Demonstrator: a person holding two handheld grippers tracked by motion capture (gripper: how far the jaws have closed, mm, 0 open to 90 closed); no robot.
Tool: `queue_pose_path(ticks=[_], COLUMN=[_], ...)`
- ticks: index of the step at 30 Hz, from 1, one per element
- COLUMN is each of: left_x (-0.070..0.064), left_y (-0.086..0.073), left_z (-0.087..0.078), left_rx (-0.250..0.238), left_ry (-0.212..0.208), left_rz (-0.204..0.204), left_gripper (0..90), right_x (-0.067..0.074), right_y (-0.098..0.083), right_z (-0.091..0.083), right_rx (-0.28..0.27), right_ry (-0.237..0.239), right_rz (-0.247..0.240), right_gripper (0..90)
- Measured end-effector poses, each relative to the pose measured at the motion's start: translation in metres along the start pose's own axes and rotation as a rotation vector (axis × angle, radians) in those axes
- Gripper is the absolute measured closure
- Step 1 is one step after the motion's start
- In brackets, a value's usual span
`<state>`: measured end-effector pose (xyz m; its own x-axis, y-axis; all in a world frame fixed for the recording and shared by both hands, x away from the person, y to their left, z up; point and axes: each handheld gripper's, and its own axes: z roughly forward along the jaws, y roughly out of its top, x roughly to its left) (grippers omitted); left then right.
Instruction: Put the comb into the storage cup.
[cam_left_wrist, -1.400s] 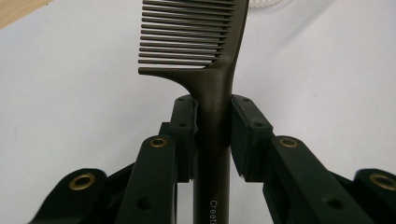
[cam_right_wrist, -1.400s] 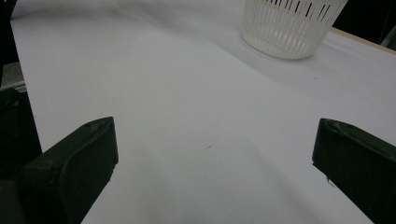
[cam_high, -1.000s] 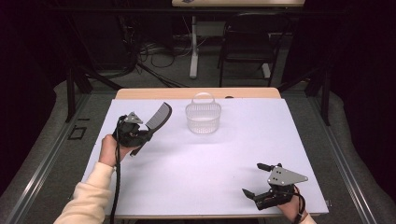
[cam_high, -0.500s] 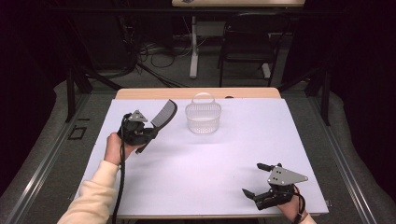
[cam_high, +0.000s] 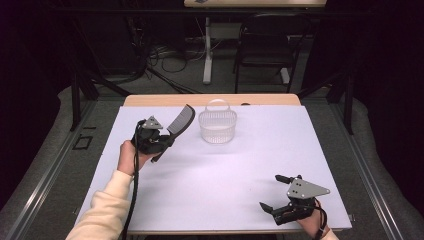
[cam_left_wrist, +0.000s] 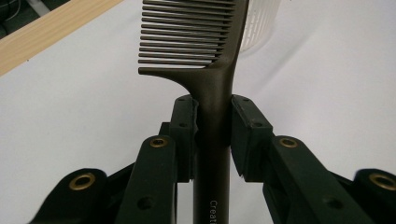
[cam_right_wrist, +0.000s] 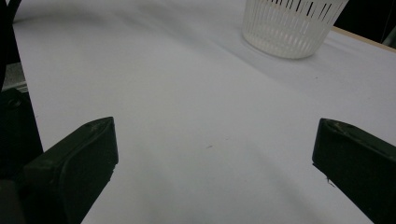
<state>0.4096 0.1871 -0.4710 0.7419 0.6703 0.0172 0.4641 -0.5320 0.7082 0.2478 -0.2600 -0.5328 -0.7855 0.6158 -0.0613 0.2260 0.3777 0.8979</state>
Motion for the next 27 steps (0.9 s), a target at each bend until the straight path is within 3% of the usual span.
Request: queue_pose_path(ticks=[27], left_x=[-0.001], left_y=[0.023], left_z=[0.006], left_rx=[-0.05], left_ry=[-0.004], left_rz=[0.007], left_gripper=[72.3], right_x=[0.0], right_y=[0.0], right_z=[0.0], right_rx=[0.0], right_ry=[0.0], right_rz=[-0.001], right_gripper=[0.0])
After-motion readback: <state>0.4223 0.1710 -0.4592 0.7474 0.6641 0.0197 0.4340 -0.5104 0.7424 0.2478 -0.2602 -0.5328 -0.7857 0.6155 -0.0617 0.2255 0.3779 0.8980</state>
